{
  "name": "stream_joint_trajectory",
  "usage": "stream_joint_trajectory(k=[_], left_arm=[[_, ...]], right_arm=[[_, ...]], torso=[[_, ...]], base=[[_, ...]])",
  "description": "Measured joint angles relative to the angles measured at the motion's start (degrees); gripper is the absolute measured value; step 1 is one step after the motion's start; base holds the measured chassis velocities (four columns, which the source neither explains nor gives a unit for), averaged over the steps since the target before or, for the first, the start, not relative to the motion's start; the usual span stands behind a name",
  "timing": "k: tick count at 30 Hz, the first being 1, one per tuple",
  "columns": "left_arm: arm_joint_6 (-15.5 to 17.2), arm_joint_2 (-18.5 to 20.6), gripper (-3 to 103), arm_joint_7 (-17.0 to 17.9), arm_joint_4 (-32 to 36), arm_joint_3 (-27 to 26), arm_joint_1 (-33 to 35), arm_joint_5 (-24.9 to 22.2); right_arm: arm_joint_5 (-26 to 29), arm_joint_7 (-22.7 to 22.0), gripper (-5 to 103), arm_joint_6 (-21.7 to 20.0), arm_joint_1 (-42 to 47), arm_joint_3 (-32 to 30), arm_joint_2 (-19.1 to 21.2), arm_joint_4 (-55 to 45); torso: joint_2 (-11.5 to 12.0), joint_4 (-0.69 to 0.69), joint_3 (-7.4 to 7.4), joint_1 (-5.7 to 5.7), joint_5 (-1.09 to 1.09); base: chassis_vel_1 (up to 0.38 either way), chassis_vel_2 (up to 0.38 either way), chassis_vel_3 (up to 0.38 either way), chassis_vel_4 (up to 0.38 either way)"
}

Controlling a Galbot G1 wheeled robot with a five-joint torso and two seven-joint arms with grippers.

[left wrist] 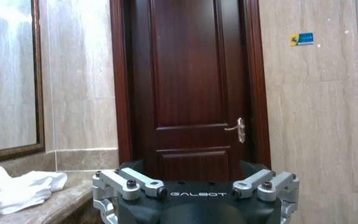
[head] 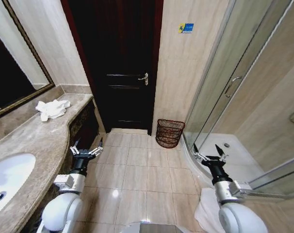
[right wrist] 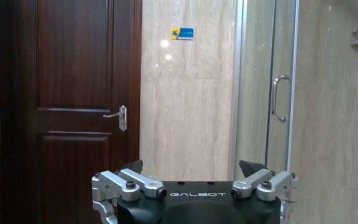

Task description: Discard the used towel into the hamper.

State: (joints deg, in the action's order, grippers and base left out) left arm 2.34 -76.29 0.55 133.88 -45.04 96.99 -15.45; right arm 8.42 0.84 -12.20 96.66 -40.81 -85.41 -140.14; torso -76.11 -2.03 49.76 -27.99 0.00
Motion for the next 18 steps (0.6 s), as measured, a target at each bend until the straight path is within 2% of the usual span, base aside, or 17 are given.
stream_joint_trajectory(k=[11, 18], left_arm=[[0.84, -0.02, 100, -0.04, 0.13, -0.15, -0.31, -0.12], [-0.66, -1.14, 100, 0.06, 0.23, 0.22, 0.53, -0.94]], right_arm=[[0.48, -0.22, 100, -0.73, -0.16, 0.26, 0.56, -0.45], [0.80, 0.17, 100, -0.92, 0.15, 0.42, 0.21, -0.57]], torso=[[-1.96, 0.00, 1.10, -0.87, 0.00], [-2.48, 0.00, 1.32, -1.17, 0.00]], base=[[0.000, 0.000, 0.000, 0.000], [0.000, 0.000, 0.000, 0.000]])
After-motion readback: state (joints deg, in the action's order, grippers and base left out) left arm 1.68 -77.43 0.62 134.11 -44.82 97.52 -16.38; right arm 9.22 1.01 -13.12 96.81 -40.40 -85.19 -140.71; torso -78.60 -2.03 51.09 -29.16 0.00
